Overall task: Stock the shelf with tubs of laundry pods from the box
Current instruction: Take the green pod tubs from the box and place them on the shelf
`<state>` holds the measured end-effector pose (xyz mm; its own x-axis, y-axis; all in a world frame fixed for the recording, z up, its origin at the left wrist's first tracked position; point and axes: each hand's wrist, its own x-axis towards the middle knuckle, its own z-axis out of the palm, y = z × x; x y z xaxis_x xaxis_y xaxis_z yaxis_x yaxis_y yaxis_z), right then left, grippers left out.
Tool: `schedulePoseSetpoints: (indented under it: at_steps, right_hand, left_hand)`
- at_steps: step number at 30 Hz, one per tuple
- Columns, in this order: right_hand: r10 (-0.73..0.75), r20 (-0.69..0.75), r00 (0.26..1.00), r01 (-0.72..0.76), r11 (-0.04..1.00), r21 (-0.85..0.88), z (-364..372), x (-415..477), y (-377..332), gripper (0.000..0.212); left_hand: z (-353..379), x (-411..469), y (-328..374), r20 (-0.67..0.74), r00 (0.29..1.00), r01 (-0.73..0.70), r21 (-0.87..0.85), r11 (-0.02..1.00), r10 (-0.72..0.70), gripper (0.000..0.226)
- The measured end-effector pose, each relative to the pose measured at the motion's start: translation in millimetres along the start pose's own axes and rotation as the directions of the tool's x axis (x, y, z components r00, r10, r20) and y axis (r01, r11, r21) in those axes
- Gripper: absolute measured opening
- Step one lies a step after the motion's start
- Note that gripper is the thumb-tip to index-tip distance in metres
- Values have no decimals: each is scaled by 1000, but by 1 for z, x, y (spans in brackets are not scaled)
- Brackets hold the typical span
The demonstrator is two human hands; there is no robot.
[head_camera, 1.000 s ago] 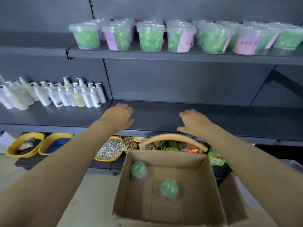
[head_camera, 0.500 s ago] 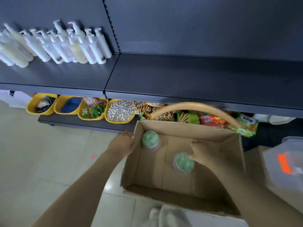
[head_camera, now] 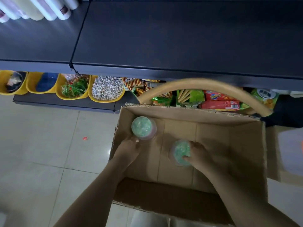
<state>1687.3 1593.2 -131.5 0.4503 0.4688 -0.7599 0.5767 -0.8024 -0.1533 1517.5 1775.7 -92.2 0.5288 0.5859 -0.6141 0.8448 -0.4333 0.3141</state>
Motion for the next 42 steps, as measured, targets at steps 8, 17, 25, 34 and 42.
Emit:
schedulePoseSetpoints:
  at_steps: [8, 17, 25, 34, 42]
  right_hand:
    - [150, 6, 989, -150, 986, 76, 41, 34, -10, 103]
    - [303, -115, 946, -276, 940, 202, 57, 35, -19, 104]
    - [377, -174, 910, -318, 902, 291, 66, 13, -14, 96]
    - [432, -264, 862, -315, 865, 390, 82, 0, 8, 101]
    - [521, -83, 849, -335, 654, 679, 72, -4, 29, 91]
  left_hand:
    - [14, 75, 4, -116, 991, -63, 87, 994, 73, 35]
    - [35, 100, -1, -253, 966, -43, 53, 998, 55, 55]
    - [44, 107, 2, -255, 966, -9, 120, 993, 40, 84]
    - [37, 112, 12, -73, 987, 143, 34, 989, -140, 96]
    - [37, 95, 12, -13, 975, 211, -261, 942, -222, 91]
